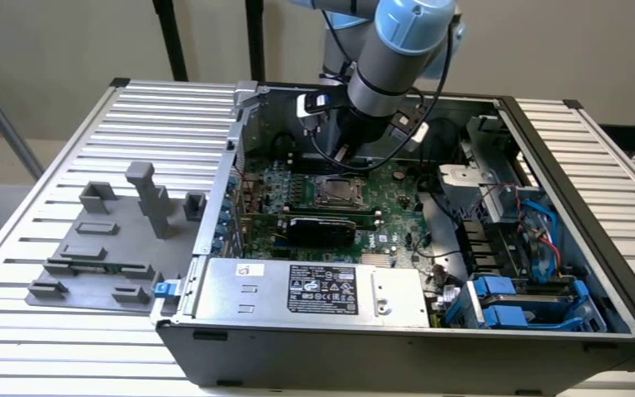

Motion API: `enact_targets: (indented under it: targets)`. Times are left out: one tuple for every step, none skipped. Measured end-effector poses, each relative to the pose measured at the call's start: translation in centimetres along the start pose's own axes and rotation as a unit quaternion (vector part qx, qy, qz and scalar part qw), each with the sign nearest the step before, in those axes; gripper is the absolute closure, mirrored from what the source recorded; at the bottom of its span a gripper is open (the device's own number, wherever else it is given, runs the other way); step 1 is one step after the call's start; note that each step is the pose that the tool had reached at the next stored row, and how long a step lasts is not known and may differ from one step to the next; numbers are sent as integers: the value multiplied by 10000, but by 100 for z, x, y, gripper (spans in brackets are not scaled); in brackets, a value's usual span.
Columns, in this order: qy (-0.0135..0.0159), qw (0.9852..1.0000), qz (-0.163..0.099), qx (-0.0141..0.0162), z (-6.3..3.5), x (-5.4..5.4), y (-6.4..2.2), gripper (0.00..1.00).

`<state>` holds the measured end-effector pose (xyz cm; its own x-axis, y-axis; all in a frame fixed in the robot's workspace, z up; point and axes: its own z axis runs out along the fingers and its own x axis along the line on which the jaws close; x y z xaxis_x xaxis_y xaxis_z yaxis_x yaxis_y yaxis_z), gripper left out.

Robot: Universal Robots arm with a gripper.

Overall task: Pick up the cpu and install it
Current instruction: 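Install the first cpu locking lever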

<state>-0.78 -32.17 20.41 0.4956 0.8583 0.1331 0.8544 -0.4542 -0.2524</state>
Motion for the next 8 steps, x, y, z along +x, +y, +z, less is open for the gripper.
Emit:
enact_targets:
  targets:
    - [-8,10000,1,-4,0,2,5,89]
    - [-14,10000,3,-8,0,5,10,89]
    - [-22,10000,4,-13,0,8,15,89]
    - [-29,10000,5,-17,0,11,20,89]
    - [-38,10000,7,-23,0,13,25,89]
    - [-46,10000,9,-26,-1,15,30,89]
    - [-52,10000,10,-30,-1,18,35,89]
    - [-58,10000,11,-33,0,22,41,89]
